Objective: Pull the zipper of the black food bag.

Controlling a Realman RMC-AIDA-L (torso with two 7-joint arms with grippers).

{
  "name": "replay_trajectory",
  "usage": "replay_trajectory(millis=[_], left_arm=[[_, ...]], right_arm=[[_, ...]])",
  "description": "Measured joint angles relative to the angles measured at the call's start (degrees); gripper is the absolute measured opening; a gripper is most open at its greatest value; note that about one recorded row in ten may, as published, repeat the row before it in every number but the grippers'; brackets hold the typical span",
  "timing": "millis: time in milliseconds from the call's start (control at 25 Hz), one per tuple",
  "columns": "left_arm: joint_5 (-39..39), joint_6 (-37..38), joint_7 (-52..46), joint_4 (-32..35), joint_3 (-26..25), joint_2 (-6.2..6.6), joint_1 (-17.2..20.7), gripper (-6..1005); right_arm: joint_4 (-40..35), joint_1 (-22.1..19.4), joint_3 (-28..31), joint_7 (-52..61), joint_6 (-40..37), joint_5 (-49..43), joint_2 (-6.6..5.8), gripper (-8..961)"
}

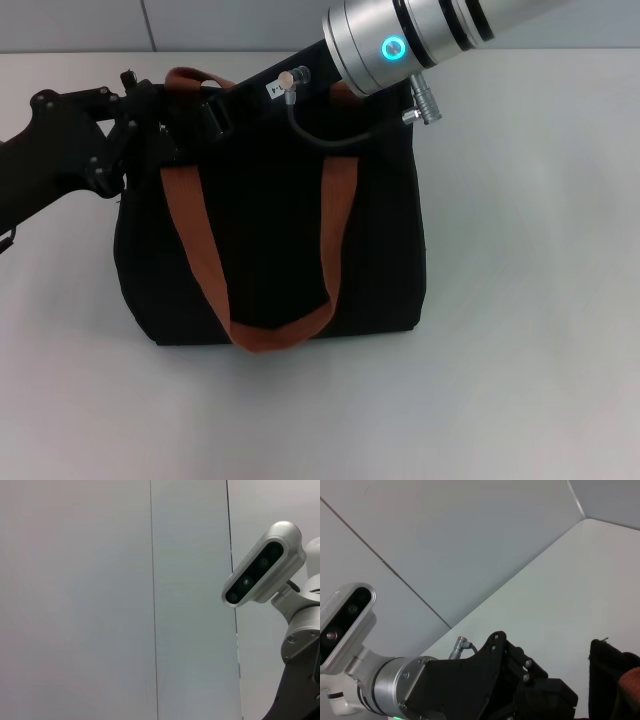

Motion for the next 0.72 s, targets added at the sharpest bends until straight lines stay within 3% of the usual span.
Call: replay_trajectory(millis=[360,720], left_arm=[[0.0,-0.4,-0.1,-0.3,-0.2,-0.70,-1.4,54],[0.0,-0.6,-0.1,-0.4,-2.0,-0.39,-0.3,58]], right_arm=[[0.0,-0.2,-0.1,-0.4,1.1,0.1,0.12,304],[0.0,-0.9,-0.2,-0.5,0.9,0.2,0.18,276]])
